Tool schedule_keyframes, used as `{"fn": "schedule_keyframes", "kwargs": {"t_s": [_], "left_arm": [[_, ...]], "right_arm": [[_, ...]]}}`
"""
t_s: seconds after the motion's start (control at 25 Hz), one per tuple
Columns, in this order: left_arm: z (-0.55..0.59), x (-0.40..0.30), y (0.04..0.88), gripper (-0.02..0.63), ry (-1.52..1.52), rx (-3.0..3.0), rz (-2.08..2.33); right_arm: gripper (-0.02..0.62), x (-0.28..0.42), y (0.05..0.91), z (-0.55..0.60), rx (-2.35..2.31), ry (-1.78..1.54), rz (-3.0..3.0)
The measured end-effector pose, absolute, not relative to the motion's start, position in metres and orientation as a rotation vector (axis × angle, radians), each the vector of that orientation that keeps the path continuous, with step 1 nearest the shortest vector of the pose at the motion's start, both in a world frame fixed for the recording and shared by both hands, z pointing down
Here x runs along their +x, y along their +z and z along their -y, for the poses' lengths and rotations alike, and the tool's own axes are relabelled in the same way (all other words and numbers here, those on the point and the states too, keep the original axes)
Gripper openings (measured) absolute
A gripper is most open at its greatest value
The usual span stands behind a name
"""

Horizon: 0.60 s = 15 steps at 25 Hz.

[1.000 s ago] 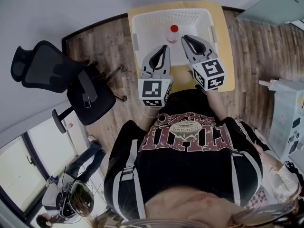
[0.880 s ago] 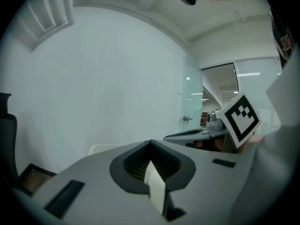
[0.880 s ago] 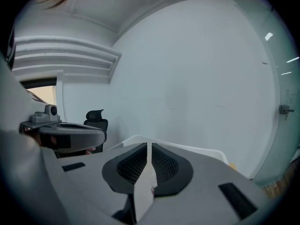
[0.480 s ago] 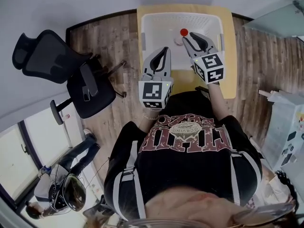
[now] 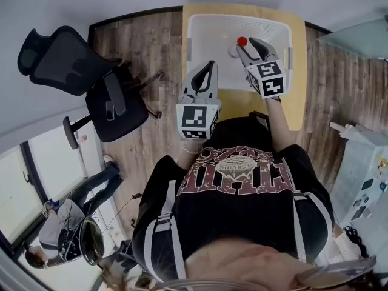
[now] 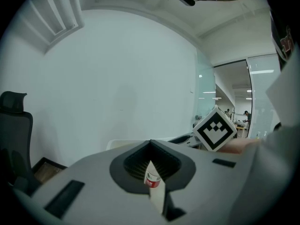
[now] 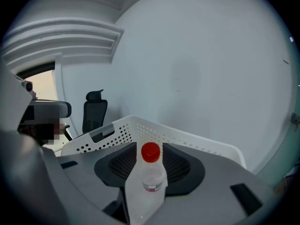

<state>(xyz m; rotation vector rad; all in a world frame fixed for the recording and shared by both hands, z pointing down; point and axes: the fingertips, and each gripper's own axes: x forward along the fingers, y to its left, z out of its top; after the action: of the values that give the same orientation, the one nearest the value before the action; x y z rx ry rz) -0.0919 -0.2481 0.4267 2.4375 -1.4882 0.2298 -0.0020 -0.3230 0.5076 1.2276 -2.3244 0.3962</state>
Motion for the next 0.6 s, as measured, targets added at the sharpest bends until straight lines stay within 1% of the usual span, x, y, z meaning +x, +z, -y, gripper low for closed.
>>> {"fn": "schedule_keyframes", "kwargs": {"t_s": [0.16, 0.6], "left_arm": [[0.249, -0.101, 0.431, 0.046, 0.24, 2.413, 1.511], [0.247, -0.107, 0.433, 0.046, 0.241, 2.38, 1.549]], "right_arm": [[0.175, -0.009, 0.522, 0.329, 1.191, 0.412, 2.305], [0.175, -0.009, 0.54, 0.337, 1.152, 0.419, 2.257]]}}
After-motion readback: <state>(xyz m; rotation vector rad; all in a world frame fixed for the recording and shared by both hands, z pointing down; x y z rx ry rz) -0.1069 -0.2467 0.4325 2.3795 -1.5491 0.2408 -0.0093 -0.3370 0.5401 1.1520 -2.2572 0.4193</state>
